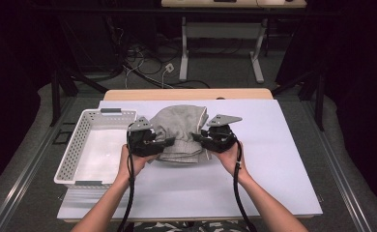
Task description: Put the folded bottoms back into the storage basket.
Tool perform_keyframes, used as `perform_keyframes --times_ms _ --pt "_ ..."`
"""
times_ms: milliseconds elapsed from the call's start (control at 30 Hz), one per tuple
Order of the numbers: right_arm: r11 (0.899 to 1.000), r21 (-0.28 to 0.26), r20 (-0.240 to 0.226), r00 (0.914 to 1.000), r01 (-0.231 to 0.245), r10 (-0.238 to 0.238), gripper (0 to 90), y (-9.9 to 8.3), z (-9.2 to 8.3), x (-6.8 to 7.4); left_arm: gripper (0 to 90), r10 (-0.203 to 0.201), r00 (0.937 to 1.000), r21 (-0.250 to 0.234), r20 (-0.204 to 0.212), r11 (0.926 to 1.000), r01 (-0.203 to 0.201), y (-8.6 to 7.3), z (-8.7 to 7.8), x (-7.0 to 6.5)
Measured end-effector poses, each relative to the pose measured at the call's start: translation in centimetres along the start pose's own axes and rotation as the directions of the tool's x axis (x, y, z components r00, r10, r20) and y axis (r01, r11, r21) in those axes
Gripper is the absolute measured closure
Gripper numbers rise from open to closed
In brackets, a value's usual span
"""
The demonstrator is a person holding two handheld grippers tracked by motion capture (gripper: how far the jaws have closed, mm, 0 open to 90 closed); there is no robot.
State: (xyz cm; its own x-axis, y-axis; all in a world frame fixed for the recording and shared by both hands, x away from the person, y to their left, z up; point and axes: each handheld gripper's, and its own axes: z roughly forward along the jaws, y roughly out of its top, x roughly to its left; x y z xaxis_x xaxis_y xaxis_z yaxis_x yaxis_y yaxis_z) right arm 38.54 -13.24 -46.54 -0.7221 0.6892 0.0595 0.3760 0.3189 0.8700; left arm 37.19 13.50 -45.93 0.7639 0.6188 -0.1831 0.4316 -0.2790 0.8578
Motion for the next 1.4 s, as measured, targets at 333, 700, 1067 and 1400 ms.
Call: perform_keyframes --times_ms 333,700,1067,1400 --pt "1.0 0.003 -0.017 0.9999 -0.002 0.002 72.9 0.0 0.2 0.2 62.7 0.006 1.0 -0.005 -0.006 1.0 -0.006 0.0 -0.5 -0.2" --pt "0.999 0.027 -0.036 0.9989 0.031 -0.03 72.8 0.0 1.2 0.9 62.9 -0.005 0.9997 -0.002 -0.023 1.0 0.005 -0.6 -1.1 -0.1" --pt "0.999 0.025 -0.053 0.9982 0.031 -0.029 72.8 0.4 1.6 1.2 63.3 -0.011 0.9993 -0.01 -0.037 0.9999 0.01 -1.0 -1.8 0.0" --pt "0.999 0.018 -0.064 0.9974 0.036 -0.035 72.9 0.9 2.0 1.8 63.2 -0.017 0.9992 -0.021 -0.036 0.9997 0.016 -0.9 -2.7 0.5"
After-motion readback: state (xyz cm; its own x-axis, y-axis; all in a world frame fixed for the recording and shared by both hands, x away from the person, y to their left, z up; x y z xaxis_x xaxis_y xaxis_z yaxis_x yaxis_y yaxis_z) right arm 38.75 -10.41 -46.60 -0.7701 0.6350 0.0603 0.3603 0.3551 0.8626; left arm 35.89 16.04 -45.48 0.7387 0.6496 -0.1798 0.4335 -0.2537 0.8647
